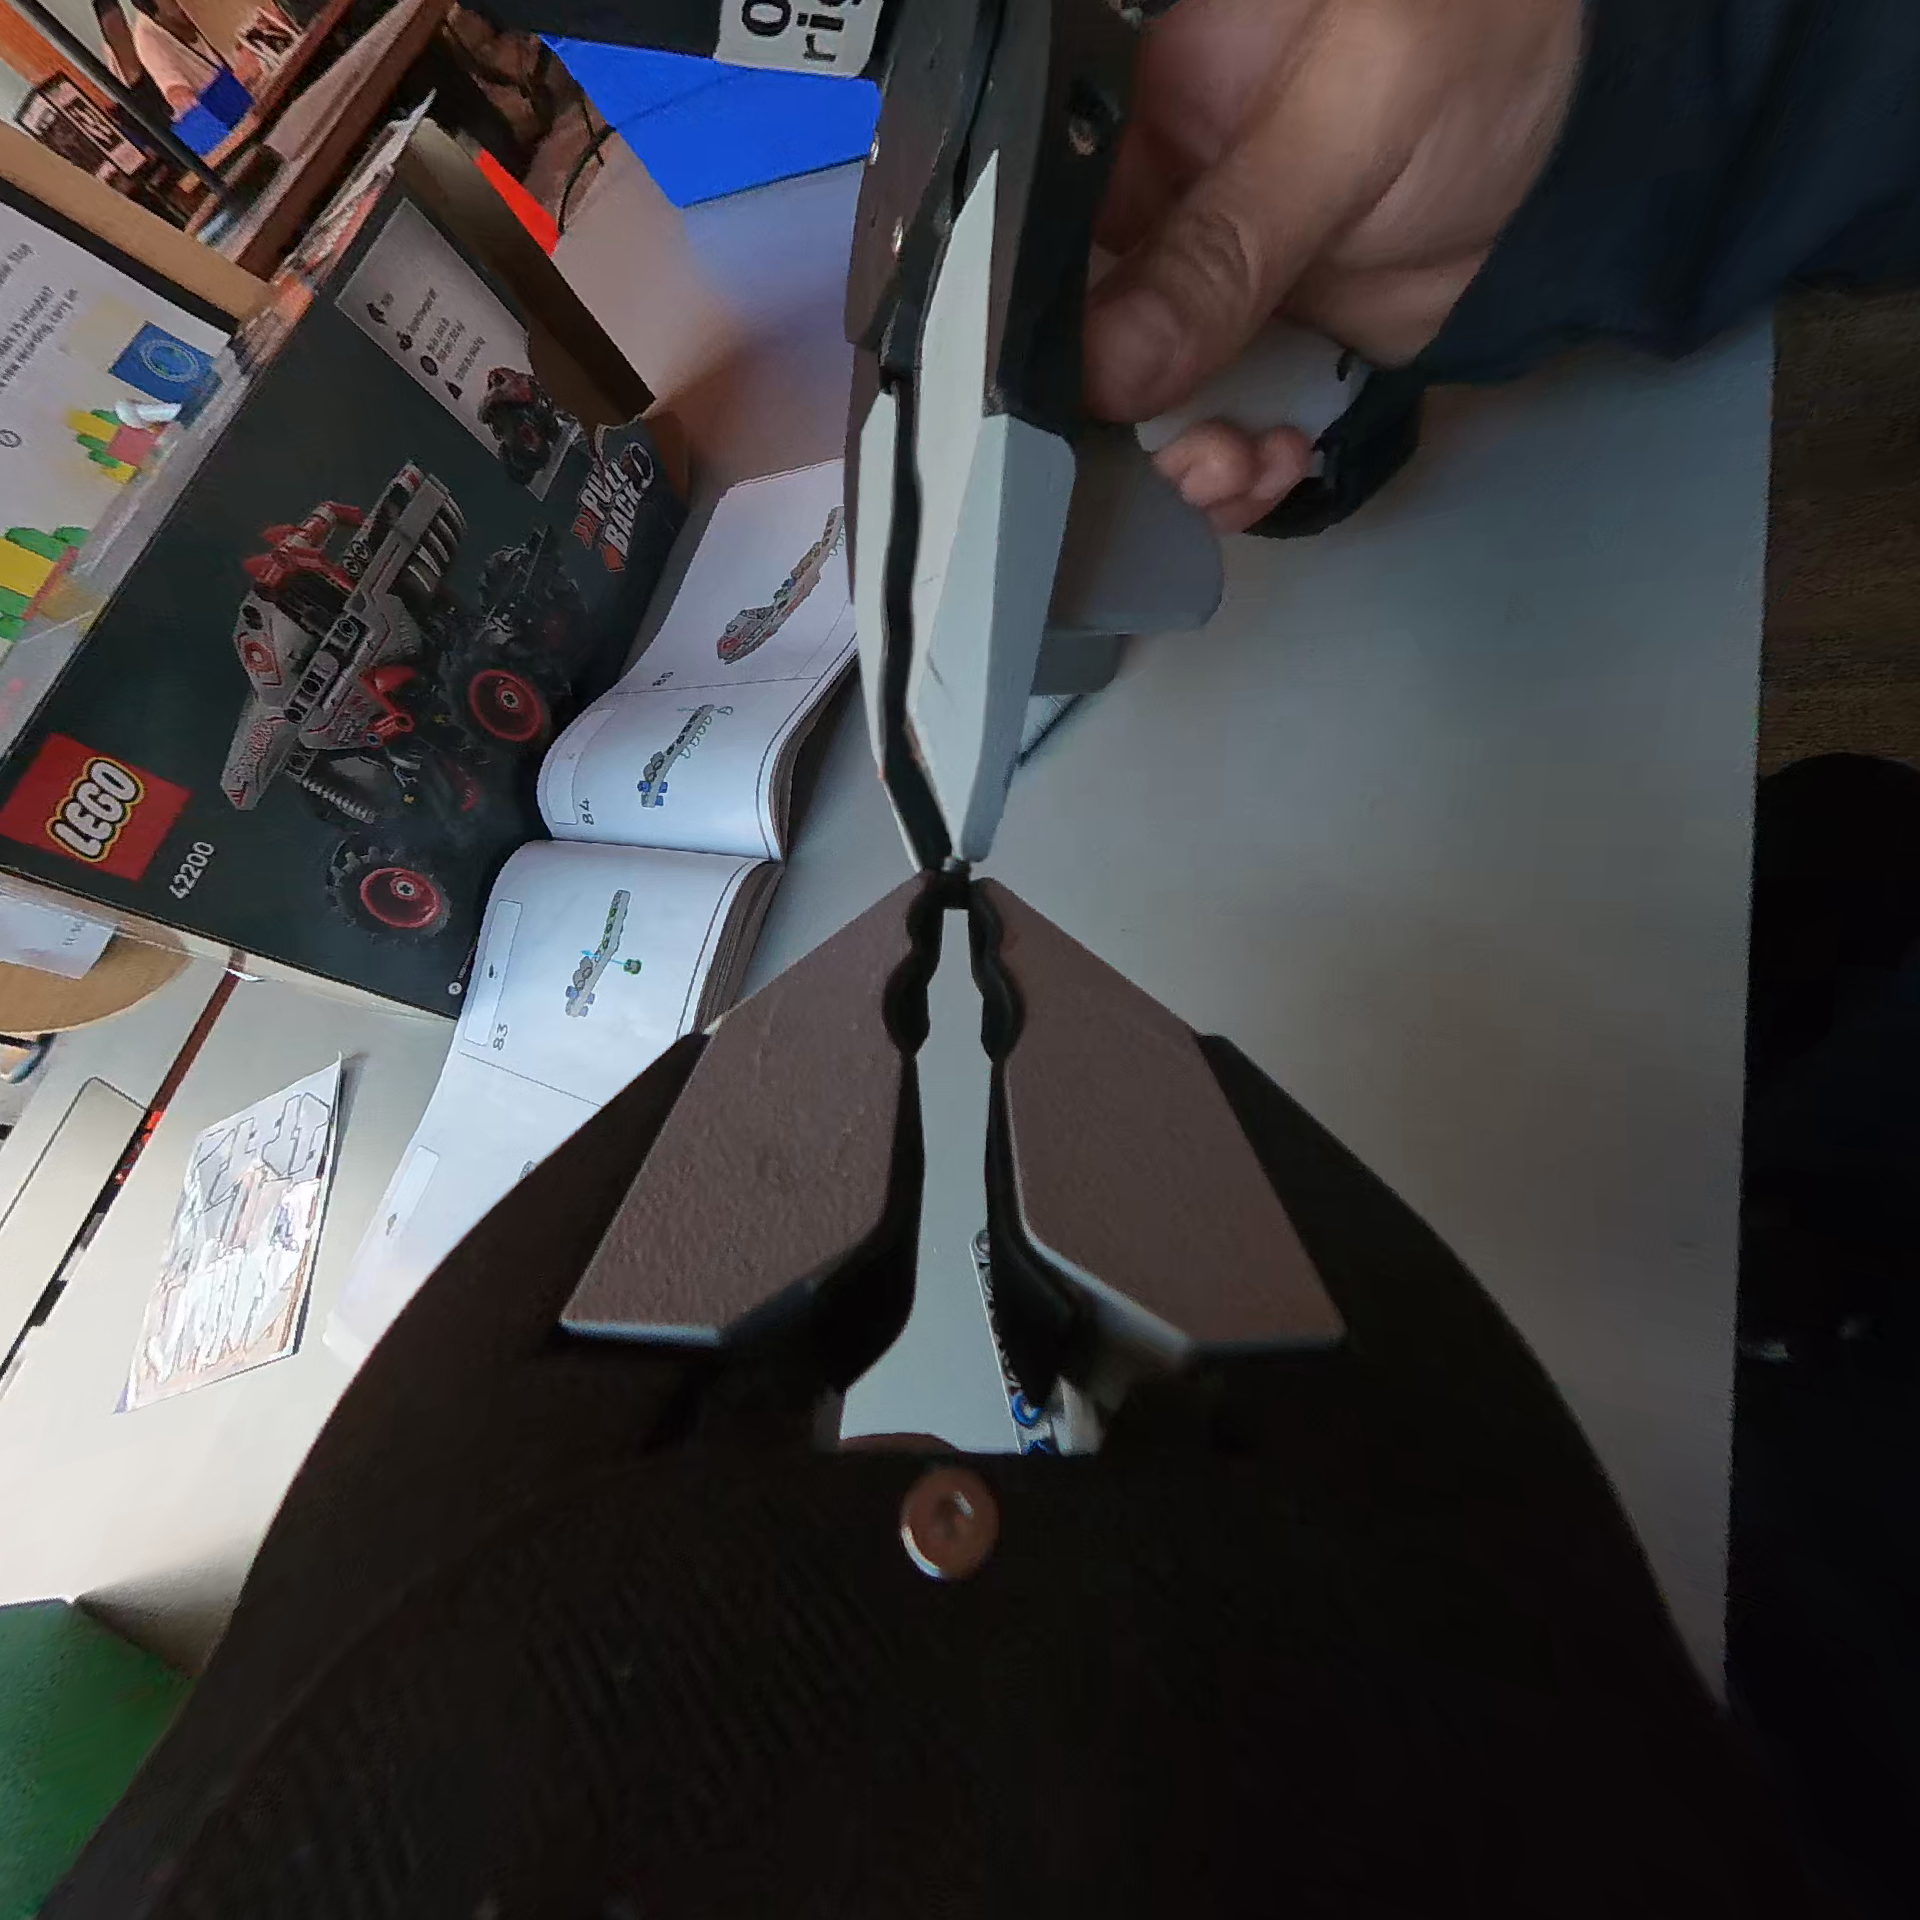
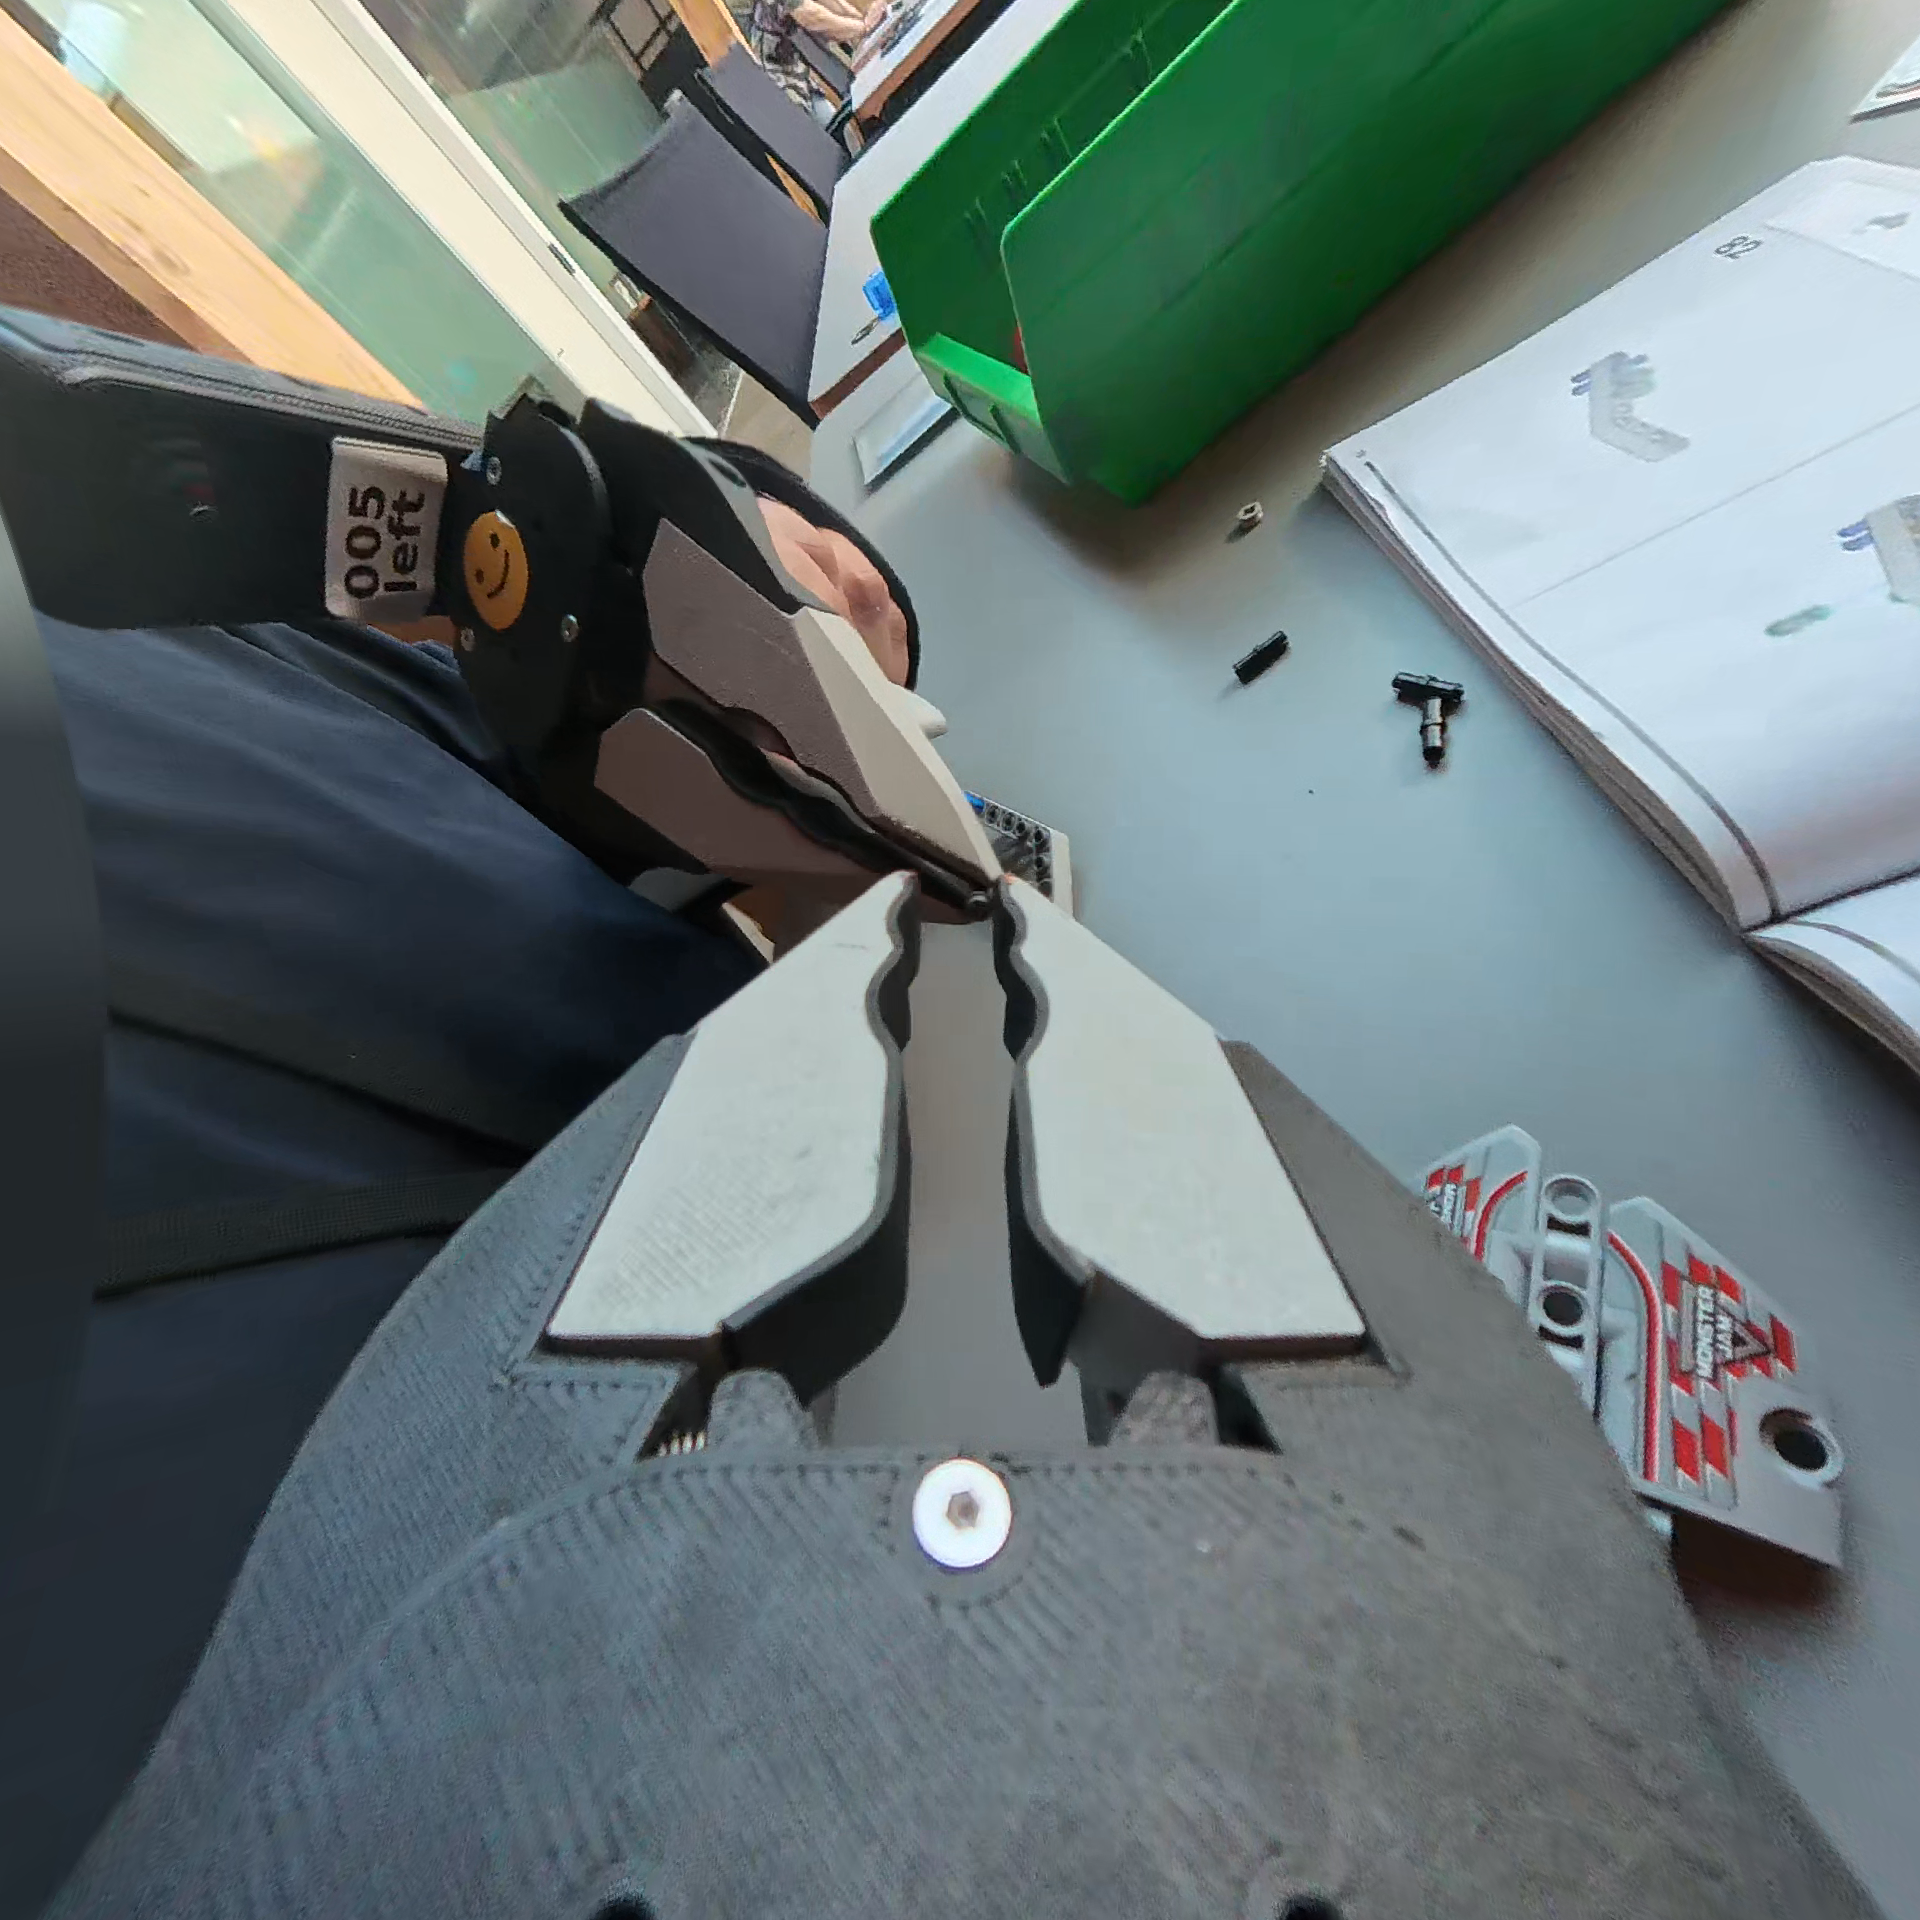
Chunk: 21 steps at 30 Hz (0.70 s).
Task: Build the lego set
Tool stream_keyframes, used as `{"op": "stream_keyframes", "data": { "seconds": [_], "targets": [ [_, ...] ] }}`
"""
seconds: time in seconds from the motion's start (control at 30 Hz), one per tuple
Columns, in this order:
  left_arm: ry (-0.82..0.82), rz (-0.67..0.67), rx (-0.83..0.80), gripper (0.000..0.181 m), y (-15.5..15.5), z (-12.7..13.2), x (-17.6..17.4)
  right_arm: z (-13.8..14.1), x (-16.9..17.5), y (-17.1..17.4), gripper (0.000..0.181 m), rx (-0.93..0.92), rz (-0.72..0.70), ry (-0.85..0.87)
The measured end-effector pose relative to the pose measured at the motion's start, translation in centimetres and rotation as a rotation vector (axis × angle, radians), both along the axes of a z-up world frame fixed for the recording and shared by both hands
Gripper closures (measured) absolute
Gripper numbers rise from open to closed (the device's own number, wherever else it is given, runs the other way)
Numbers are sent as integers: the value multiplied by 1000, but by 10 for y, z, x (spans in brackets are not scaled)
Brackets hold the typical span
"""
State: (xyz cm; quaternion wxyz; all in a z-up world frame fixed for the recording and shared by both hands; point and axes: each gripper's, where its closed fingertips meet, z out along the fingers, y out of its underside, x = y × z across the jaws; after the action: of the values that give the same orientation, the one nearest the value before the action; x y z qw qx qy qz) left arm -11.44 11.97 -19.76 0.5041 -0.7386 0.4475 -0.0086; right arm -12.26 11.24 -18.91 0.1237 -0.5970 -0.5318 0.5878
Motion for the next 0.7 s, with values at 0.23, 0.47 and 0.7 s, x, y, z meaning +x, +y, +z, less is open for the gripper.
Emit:
{"op": "stream_keyframes", "data": {
  "seconds": [0.23, 0.47, 0.7],
  "targets": [
    [19, 18, 28, 180, -2, 1, -3, -5, -3, -1, 179, -2, -4, -10],
    [11, 31, 28, 179, -1, 1, -5, -6, -6, 1, 180, 13, -22, -16],
    [-31, 73, -145, 167, -14, -8, -25, -14, -8, -2, 180, 156, -14, -72]
  ]
}}
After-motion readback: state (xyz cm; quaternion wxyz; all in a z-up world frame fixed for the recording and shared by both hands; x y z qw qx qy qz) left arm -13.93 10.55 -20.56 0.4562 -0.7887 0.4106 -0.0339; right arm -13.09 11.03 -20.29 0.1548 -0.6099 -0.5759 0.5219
